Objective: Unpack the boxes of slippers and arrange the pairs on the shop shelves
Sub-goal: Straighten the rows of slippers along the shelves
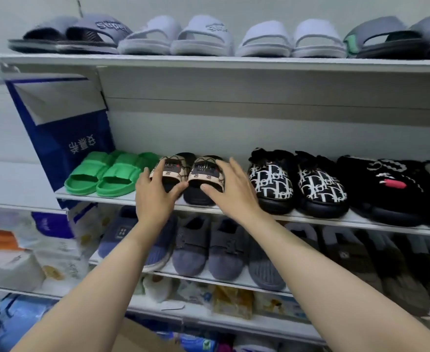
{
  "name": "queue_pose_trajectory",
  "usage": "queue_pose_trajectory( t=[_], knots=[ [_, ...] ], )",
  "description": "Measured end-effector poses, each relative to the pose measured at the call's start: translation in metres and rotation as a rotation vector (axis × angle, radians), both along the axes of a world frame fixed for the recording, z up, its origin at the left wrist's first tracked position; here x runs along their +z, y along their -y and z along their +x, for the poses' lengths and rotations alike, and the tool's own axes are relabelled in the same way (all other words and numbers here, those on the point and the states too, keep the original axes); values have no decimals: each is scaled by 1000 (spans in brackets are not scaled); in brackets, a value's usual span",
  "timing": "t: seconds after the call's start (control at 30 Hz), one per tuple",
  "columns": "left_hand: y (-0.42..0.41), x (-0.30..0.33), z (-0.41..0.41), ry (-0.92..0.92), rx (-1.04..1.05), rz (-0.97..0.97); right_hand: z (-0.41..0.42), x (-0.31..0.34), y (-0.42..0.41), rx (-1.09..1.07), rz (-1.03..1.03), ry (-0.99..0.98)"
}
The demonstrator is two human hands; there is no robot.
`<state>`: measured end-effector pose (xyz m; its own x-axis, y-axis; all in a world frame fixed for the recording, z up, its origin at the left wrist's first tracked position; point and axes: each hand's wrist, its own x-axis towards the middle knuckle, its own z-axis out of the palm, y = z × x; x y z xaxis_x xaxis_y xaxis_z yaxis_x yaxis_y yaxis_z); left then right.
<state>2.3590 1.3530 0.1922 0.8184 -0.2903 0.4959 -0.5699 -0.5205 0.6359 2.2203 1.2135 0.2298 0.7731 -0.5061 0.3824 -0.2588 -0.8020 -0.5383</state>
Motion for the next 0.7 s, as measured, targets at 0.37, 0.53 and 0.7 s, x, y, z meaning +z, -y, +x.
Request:
queue_pose_trajectory(
  t=[0.37,0.53,0.7],
  knots=[
    [-19,-16,44,-188,-151,115,53,-31,-12,-91,112,-156],
    [-20,-16,47,-158,-162,129,54,-33,-13,-102,96,-167],
    [-21,-17,41,-123,-167,97,46,-34,-13,-117,83,-154]
  ],
)
